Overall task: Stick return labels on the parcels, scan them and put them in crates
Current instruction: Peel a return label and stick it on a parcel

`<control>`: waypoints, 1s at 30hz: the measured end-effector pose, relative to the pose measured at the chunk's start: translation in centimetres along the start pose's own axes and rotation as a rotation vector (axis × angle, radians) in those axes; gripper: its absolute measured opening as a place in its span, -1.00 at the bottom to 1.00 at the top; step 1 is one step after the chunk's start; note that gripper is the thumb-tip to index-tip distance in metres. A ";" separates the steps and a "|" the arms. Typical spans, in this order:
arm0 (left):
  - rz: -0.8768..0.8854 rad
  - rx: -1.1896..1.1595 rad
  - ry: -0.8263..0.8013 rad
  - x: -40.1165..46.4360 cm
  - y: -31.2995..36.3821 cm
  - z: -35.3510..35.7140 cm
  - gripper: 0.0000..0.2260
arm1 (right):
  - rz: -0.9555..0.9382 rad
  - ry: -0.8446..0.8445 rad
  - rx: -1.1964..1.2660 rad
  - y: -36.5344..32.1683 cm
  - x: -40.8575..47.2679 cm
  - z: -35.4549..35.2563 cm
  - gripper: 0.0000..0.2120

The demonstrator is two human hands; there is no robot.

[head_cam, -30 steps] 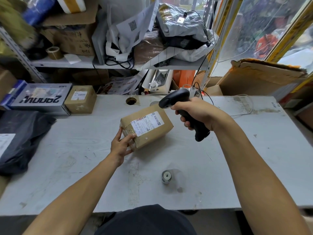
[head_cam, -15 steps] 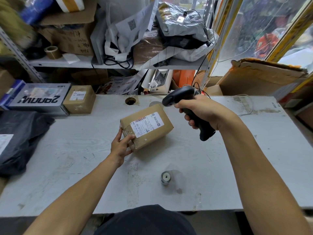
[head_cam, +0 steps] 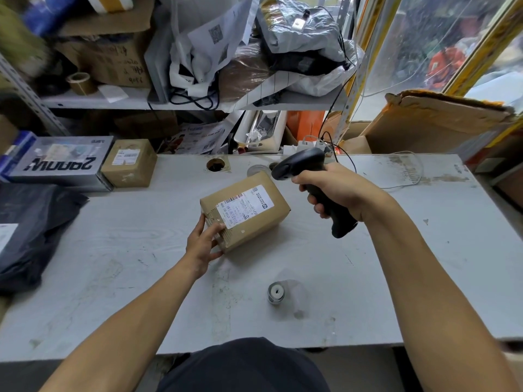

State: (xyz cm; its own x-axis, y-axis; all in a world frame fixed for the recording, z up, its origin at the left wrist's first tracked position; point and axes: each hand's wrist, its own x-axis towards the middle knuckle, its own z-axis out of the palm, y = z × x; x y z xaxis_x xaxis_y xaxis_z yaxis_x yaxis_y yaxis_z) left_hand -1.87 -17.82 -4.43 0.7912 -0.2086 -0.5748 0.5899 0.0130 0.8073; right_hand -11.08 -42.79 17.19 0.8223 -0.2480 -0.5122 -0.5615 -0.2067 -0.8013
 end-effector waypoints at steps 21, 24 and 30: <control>0.089 0.126 0.368 -0.9 -2.8 0.6 -0.80 | -0.006 -0.040 0.020 0.5 -0.3 0.5 -0.79; 0.077 0.128 0.449 -2.5 -4.9 1.0 -0.82 | -0.011 -0.036 0.036 0.7 -0.4 0.5 -0.80; 0.045 0.274 0.358 -4.1 -7.2 1.5 -0.78 | -0.019 -0.037 0.044 1.1 -0.4 0.3 -0.79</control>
State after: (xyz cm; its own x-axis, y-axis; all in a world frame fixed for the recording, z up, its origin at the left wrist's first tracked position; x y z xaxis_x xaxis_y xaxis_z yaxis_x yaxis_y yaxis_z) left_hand -9.65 -18.54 -7.71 0.8495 0.1385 -0.5091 0.5274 -0.2551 0.8105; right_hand -11.95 -42.61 16.41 0.8360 -0.2089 -0.5074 -0.5418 -0.1685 -0.8234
